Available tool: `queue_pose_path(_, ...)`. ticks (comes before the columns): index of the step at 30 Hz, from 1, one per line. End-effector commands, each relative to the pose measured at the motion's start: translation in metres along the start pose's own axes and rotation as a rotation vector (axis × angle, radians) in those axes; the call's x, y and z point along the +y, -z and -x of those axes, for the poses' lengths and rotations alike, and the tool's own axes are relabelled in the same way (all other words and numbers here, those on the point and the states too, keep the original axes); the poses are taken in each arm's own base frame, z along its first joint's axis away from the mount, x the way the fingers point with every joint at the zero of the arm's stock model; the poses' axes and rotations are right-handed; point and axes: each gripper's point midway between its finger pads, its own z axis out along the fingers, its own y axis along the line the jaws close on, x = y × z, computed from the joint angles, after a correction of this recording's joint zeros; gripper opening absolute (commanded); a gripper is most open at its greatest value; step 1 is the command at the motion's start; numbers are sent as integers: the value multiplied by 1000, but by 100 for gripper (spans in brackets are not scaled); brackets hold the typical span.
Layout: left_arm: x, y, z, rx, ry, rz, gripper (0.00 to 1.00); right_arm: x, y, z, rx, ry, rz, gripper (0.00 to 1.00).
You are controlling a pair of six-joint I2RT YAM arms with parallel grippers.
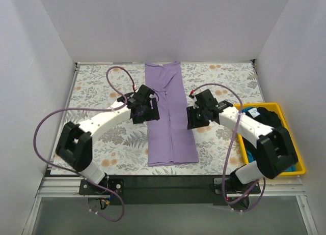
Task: Fold and stack the t-shirts
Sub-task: Fold the tshirt
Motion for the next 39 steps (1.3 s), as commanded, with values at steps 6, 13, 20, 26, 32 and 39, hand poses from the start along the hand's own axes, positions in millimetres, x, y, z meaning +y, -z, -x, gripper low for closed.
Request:
queue_pose_path(6,33,45,-146,298,6,22,73,8,22,-114,195,-94,-6,53)
queue_pose_path(13,35,42,-177,397,-26,26,67,12,15,-148,280,-105,8,47)
queue_pose_path(20,28,35,-187,436,-57,42,65,10,6,-168,338,-116,4,42)
queue_pose_path(26,30,31,-188,441,-61,69,65,9,1,-186,403,-127,-8,36)
queue_pose_path(32,29,31,-185,433,-54,86,65,11,2,-184,394,-107,0,5)
queue_pose_path(39,24,31,-184,443,-55,78,65,14,3,-179,377,-96,14,1)
